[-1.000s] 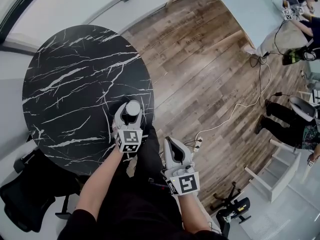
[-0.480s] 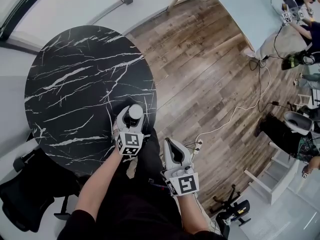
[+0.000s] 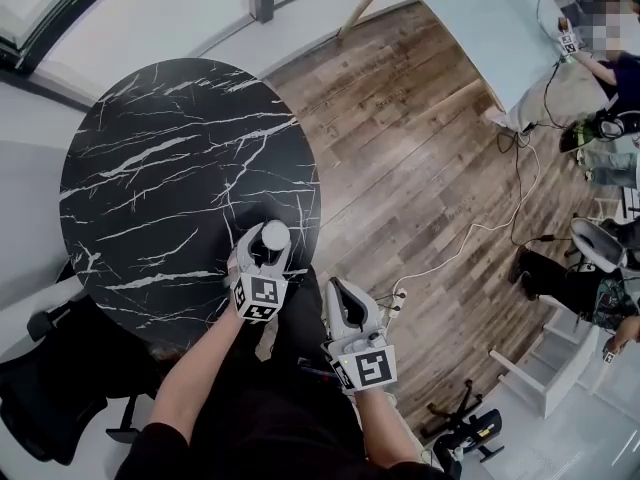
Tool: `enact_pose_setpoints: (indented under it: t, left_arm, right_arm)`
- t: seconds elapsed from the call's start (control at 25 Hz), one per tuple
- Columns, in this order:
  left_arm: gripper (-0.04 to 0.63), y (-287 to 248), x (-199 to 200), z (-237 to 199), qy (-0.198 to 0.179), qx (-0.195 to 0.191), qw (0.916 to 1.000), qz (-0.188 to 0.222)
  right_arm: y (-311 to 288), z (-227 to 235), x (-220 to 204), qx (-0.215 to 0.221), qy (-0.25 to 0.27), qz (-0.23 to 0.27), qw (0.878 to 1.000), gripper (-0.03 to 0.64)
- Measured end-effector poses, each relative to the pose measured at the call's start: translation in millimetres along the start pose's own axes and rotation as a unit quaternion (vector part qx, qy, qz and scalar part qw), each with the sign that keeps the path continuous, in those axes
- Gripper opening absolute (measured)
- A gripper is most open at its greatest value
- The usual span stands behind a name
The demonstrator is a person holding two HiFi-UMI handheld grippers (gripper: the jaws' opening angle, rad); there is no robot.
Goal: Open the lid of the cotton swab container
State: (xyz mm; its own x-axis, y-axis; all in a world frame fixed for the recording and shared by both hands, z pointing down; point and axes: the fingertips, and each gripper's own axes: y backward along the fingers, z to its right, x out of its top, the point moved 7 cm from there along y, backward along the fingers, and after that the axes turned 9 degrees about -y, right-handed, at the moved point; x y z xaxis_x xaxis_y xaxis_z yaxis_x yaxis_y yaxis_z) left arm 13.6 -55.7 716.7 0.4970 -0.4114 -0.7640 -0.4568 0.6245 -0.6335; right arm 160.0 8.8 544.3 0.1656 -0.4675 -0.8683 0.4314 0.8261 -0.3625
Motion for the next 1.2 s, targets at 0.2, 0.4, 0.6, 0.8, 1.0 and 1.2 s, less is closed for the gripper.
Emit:
enact_pose_setpoints:
  t: [0.2, 0.4, 0.6, 0.8, 1.0, 1.2]
  left_arm:
    - [0.259, 25.4, 2.3, -0.3, -0.009, -0.022, 0.9997, 0.01]
    - [0.259, 57.5, 2.6, 0.8, -0.026, -0.047, 0.9984, 0.017]
    - [0.259, 92.4, 5.1, 4.1, -0.056, -0.111, 0.992, 0.018]
    - [0.259, 126.1, 11.4, 3.4, -0.102, -0.165, 0.9808, 0.016]
    - [0.259, 154.9, 22.0, -1.6, -0.134, -0.207, 0.9688, 0.025]
    - [0.26, 188.0, 35.1, 1.8, -0.175, -0.255, 0.9501, 0.038]
  right_arm:
    - [5.2, -14.3, -1.3, 0.006, 0.007, 0.005, 1.0, 0.0]
    - [14.2, -26.8, -0.6, 0.008, 0.015, 0.011, 1.0, 0.0]
    - [25.1, -41.5, 2.1, 0.009, 0.027, 0.018, 0.999, 0.0]
    - [35.1, -55.8, 4.6, 0.009, 0.039, 0.025, 0.999, 0.0]
    - [42.2, -72.9, 7.3, 0.015, 0.052, 0.031, 0.998, 0.0]
    - [51.7, -90.8, 13.7, 0.028, 0.071, 0.036, 0.996, 0.0]
